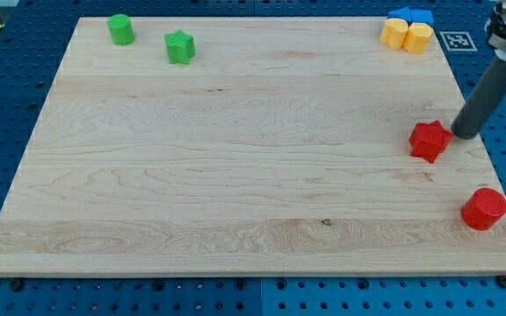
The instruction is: Move the blue triangle towards the center
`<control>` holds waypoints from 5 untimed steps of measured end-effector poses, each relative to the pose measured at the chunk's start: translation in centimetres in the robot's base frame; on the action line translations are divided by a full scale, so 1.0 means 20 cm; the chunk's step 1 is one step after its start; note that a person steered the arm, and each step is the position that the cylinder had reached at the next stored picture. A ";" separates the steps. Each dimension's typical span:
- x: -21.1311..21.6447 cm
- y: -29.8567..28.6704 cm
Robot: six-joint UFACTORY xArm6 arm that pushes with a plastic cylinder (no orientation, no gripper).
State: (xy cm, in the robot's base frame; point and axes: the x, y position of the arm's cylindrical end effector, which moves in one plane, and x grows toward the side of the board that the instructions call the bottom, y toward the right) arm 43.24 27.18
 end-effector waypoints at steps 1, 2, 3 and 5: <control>-0.01 -0.18; 0.10 -0.28; 0.19 -0.30; -0.16 -0.28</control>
State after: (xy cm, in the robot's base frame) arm 39.96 21.53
